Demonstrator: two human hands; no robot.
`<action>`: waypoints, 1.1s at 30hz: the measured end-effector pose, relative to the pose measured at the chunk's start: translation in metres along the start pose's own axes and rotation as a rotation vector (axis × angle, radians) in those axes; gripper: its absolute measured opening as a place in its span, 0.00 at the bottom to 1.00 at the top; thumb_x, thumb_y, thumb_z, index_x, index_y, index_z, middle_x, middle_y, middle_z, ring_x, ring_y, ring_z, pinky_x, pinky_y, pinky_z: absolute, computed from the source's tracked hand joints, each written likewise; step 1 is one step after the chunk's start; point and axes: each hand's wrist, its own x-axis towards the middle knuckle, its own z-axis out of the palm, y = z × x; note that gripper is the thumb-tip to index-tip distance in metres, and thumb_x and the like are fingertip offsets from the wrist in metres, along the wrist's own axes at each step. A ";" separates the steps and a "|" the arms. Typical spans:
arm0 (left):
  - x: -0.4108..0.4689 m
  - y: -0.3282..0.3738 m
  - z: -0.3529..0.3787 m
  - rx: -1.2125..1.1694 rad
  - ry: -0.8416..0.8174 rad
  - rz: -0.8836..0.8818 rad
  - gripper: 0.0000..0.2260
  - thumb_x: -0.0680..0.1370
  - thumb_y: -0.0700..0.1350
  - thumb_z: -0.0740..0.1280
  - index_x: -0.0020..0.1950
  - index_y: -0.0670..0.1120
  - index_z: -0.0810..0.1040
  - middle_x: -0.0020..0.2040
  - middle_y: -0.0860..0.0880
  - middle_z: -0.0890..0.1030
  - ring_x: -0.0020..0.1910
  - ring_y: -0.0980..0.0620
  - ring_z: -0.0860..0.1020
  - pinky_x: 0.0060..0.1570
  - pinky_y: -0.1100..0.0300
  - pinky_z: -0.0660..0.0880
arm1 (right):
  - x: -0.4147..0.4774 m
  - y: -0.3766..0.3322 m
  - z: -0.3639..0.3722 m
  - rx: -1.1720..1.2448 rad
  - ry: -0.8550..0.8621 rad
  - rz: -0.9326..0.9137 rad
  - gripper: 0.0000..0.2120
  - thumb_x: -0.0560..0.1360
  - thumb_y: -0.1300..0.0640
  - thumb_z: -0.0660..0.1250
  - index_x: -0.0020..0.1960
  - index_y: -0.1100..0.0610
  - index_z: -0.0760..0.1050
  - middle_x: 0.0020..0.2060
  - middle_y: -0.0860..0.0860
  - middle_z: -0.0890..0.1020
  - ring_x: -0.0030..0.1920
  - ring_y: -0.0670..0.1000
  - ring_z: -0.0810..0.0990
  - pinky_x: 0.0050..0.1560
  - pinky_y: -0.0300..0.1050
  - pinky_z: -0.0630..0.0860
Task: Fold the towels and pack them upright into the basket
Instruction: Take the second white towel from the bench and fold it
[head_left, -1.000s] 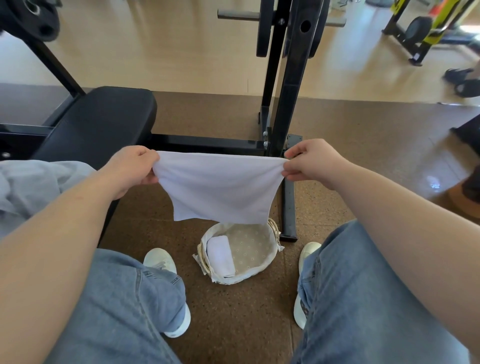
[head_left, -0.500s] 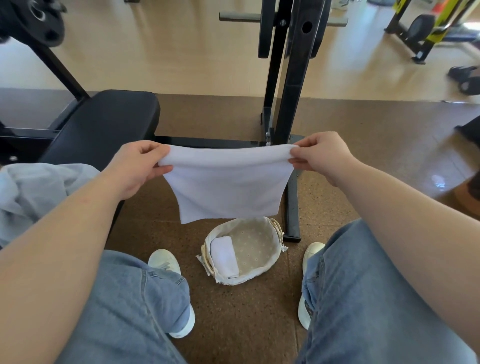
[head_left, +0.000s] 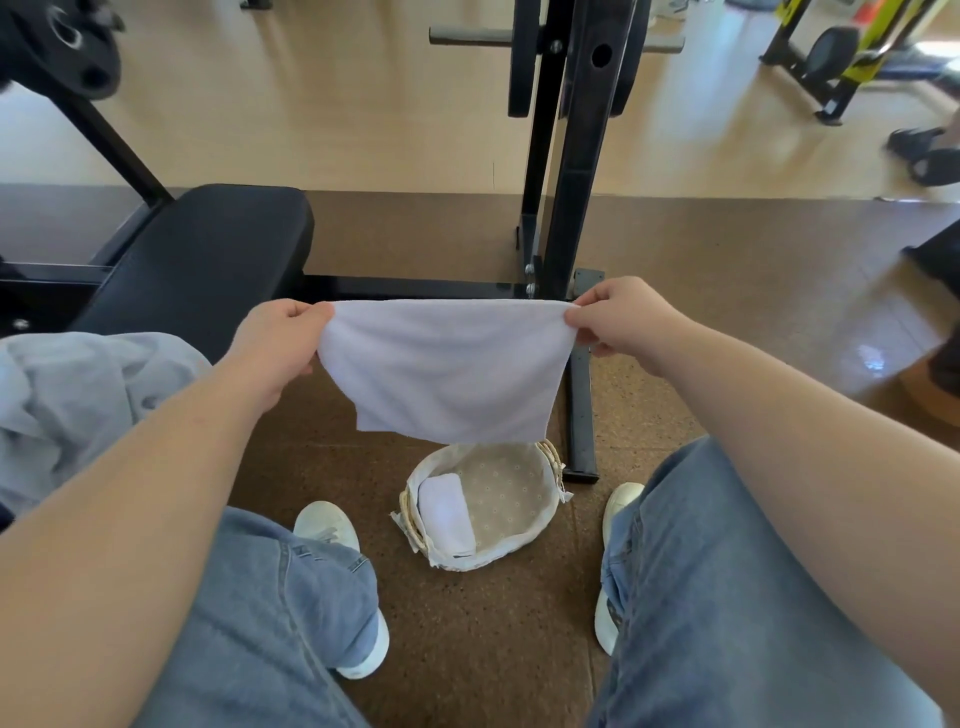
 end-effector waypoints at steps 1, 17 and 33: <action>-0.002 0.002 0.002 -0.031 0.029 -0.024 0.09 0.84 0.53 0.63 0.58 0.51 0.79 0.51 0.48 0.79 0.50 0.47 0.78 0.56 0.50 0.79 | -0.002 -0.002 0.000 0.074 -0.017 0.011 0.03 0.81 0.55 0.70 0.49 0.54 0.81 0.42 0.51 0.86 0.41 0.47 0.85 0.37 0.39 0.81; -0.045 0.020 0.058 -0.313 -0.135 -0.014 0.08 0.81 0.50 0.70 0.58 0.50 0.82 0.49 0.51 0.86 0.48 0.53 0.86 0.47 0.57 0.84 | -0.019 -0.035 0.061 0.135 -0.099 -0.215 0.05 0.79 0.52 0.72 0.49 0.53 0.84 0.37 0.48 0.87 0.38 0.47 0.87 0.45 0.47 0.86; -0.049 0.010 0.072 -0.272 -0.150 -0.067 0.09 0.80 0.46 0.72 0.59 0.46 0.84 0.48 0.48 0.87 0.46 0.52 0.86 0.51 0.52 0.85 | -0.012 -0.041 0.096 -0.084 -0.091 -0.342 0.03 0.80 0.52 0.70 0.49 0.49 0.83 0.42 0.44 0.84 0.44 0.45 0.84 0.46 0.40 0.82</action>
